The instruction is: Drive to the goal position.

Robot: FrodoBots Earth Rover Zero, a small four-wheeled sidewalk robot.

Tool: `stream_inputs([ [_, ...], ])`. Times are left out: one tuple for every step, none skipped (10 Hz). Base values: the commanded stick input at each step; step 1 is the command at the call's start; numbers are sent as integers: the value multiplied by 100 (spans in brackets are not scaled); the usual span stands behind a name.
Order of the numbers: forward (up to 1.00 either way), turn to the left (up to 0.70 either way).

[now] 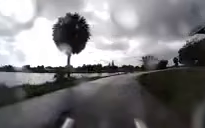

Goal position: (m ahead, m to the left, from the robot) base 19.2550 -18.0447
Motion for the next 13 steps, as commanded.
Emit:
stream_inputs([
  [100, -11],
  [100, -21],
  [100, -36],
  [100, -40],
  [100, -40],
  [100, -40],
  [100, -40],
  [100, -38],
  [100, -2],
  [100, 0],
  [100, 0],
  [100, 0],
  [100, 0],
])
